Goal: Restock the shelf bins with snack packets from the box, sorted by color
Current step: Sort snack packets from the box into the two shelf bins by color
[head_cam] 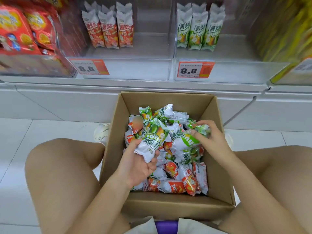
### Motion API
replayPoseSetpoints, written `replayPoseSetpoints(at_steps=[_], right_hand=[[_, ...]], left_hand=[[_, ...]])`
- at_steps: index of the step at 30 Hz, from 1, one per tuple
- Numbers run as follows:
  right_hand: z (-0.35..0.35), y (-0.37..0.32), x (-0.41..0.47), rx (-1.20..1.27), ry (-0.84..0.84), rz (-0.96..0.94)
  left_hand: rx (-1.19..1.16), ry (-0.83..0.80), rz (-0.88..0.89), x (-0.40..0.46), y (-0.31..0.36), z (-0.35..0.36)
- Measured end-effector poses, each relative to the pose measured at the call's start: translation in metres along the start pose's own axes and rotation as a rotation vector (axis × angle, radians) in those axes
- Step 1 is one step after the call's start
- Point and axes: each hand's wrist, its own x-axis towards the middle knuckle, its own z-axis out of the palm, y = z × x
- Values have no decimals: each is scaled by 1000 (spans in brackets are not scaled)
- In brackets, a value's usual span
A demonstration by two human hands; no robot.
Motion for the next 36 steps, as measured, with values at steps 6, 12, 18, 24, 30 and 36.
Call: replayPoseSetpoints(at_steps=[6, 12, 18, 24, 30, 36], right_hand=[[2, -9, -49, 356, -32, -75], [15, -5, -66, 574, 51, -46], [35, -17, -73, 697, 97, -37], [47, -27, -72, 817, 115, 104], [31, -31, -61, 1024, -228, 284], [17, -24, -53, 979, -135, 307]], left_hand=[[-62, -180, 75, -18, -12, 8], [-112, -216, 123, -25, -18, 12], [-119, -149, 217, -34, -21, 38], [14, -210, 235, -43, -19, 49], [118, -274, 204, -49, -5, 44], [373, -123, 326, -50, 20, 33]])
